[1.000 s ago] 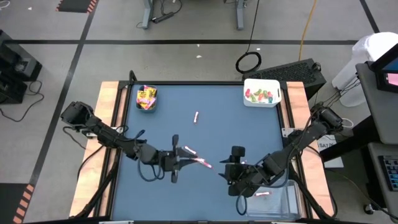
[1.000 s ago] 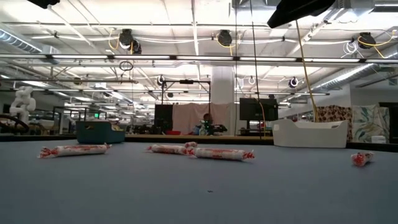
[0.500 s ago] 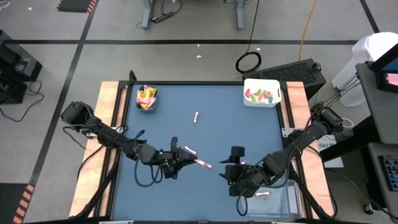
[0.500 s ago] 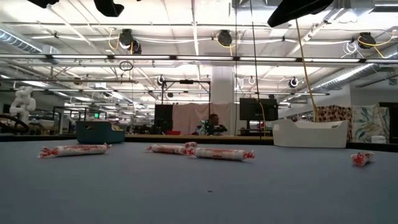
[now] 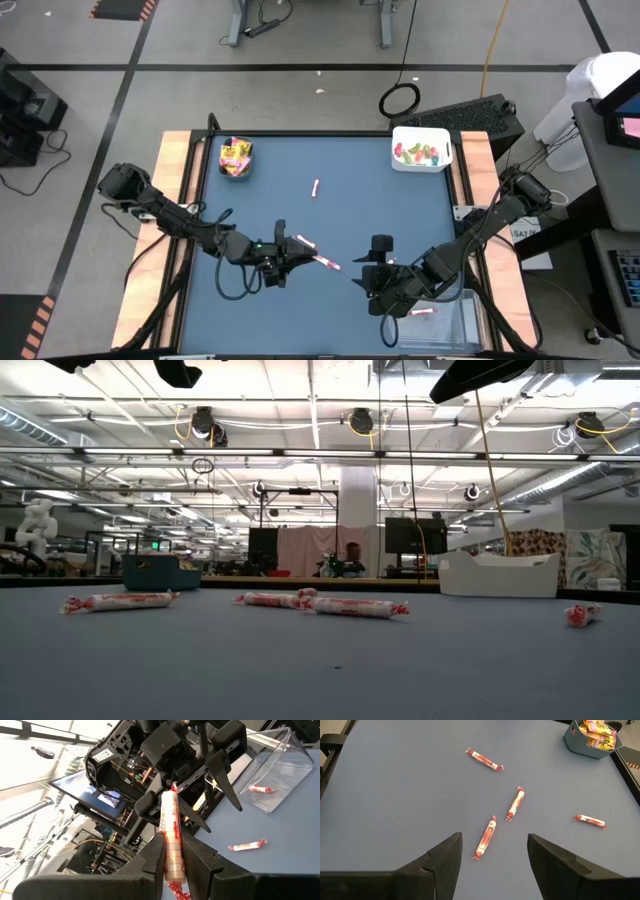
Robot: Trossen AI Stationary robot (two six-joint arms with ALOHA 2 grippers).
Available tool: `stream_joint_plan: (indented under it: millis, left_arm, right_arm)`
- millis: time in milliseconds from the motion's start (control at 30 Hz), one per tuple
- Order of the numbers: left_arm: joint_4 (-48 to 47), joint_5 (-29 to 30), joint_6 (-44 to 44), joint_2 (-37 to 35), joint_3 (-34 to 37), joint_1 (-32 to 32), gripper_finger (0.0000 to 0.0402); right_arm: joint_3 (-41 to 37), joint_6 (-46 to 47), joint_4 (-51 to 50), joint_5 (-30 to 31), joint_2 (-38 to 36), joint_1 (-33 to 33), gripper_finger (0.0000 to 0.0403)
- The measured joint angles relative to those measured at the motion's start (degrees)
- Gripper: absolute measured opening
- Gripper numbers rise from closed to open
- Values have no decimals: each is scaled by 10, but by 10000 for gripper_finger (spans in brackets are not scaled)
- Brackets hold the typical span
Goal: Sort candy
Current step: Put the white candy into the transparent bin
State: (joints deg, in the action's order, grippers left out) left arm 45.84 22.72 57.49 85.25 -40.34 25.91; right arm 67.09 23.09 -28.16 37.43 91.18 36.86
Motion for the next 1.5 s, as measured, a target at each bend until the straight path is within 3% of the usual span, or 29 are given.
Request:
stream_joint_plan:
  millis: [200, 567, 867, 1167, 1300, 1500]
  left_arm:
    - [-7, 0, -22, 0, 0, 0, 61]
    - [-19, 0, -243, 0, 0, 0, 61]
    - [-18, -1, -562, 0, 0, 0, 61]
    - [-18, -2, -780, 0, 0, 0, 61]
    - [-18, -2, -839, 0, 0, 0, 61]
    - [-19, -2, -856, 0, 0, 0, 61]
  right_arm:
    - [0, 2, 3, 2, 0, -2, 215]
    - [0, 23, 11, 3, 0, -2, 215]
    - [0, 67, 11, 2, 0, -2, 215]
    - [0, 78, 11, 1, 0, -2, 215]
    - [0, 79, 11, 0, 0, -2, 215]
    - [0, 98, 11, 0, 0, -1, 215]
